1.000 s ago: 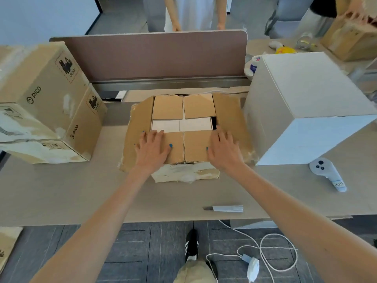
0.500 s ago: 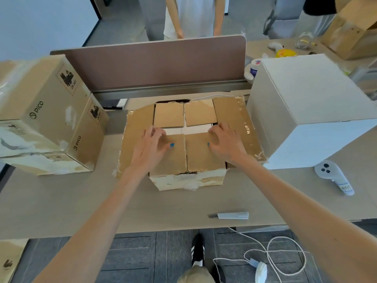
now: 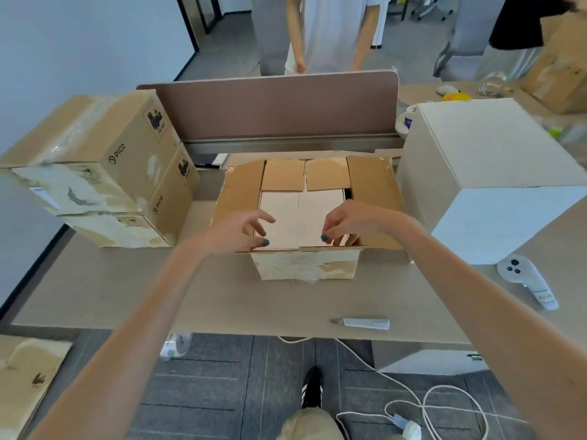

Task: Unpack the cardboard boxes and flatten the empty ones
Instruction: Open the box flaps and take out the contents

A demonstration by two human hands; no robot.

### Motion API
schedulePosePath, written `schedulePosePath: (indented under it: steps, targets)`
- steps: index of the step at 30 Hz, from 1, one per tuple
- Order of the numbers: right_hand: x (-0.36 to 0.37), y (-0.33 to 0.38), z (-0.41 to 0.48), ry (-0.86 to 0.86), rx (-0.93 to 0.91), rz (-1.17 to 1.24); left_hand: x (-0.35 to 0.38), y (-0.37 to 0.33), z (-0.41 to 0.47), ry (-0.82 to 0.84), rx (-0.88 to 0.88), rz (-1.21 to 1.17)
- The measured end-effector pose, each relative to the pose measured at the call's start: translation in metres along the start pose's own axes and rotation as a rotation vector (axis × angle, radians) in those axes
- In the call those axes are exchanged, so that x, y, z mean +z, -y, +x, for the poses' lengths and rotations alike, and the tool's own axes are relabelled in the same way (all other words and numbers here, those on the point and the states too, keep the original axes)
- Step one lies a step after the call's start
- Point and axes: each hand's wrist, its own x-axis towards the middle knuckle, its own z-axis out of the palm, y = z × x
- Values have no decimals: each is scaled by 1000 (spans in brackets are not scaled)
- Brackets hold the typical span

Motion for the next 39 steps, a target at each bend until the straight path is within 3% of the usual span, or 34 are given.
schedulePosePath:
  steps: [3,6,9,18,25,39]
  targets:
    - [16,-10,0,-29,-23,-135,21,23,-3,-48,7,123]
    - [33,-27,2,-108,14,-439,45,39,-3,-98,-56,311]
    - [51,-45,5,-198,120,-612,68,48,2,-132,-124,302]
    - [90,-82,26,-445,59,-639,104,72,17,-350,-85,396]
    - [96,-84,47,-496,23,-708,104,83,20,-454,-48,447]
    - [82,-65,67,-449,39,-726,72,88,32,-395,-100,413]
